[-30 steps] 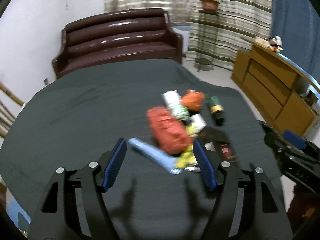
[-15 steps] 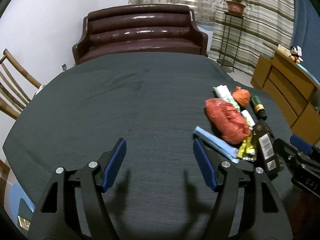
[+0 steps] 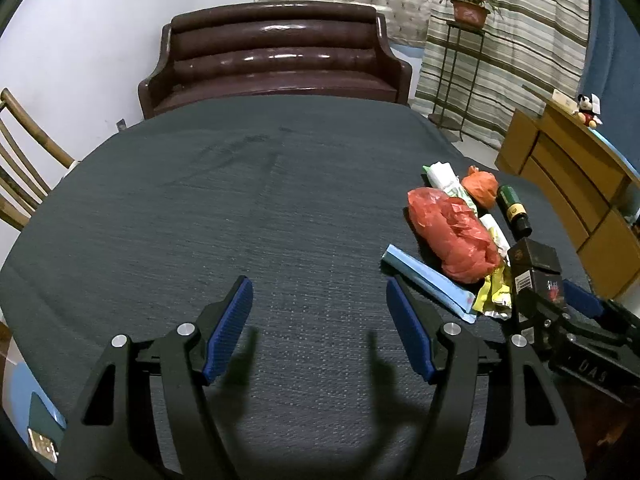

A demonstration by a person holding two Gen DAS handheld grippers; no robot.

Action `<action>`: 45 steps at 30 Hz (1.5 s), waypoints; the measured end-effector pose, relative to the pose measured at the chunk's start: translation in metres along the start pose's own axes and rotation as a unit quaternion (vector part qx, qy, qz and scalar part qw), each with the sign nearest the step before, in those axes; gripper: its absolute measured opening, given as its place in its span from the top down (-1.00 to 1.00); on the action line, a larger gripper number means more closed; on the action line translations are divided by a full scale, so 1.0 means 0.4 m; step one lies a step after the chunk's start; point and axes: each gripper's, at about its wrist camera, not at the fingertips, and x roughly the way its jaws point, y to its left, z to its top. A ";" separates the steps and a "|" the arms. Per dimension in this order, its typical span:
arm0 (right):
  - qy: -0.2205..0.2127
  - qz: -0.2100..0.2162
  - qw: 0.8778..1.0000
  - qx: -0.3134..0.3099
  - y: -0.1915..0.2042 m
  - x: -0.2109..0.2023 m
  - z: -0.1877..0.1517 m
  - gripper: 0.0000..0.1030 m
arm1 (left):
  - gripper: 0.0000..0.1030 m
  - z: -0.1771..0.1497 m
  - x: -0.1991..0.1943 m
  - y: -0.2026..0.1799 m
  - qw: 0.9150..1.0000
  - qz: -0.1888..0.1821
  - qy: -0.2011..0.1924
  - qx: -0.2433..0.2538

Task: Collect trash
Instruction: 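Bring the right tool around the black cigarette box while the left tool moves toward the pile, then grasp the red plastic bag with the left tool while the right tool holds the cigarette box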

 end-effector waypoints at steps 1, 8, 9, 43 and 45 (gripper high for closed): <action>0.001 0.002 1.000 -0.002 0.002 0.001 -0.002 -0.38 | -0.31 0.000 0.001 -0.003 1.000 -0.001 0.001 0.000; -0.001 -0.006 1.000 -0.005 0.000 -0.005 -0.001 -0.15 | -0.31 0.004 0.003 -0.019 1.000 -0.006 0.001 0.005; -0.003 -0.007 1.000 -0.004 -0.002 -0.008 0.000 -0.13 | -0.31 0.006 0.004 -0.024 1.000 -0.008 0.001 0.006; -0.046 -0.051 0.998 0.006 -0.158 -0.016 0.076 -0.13 | -0.28 0.104 0.145 -0.239 0.997 -0.054 0.030 0.045; -0.045 -0.051 0.998 0.004 -0.156 -0.012 0.076 -0.13 | -0.16 0.101 0.147 -0.239 0.997 -0.057 0.033 0.046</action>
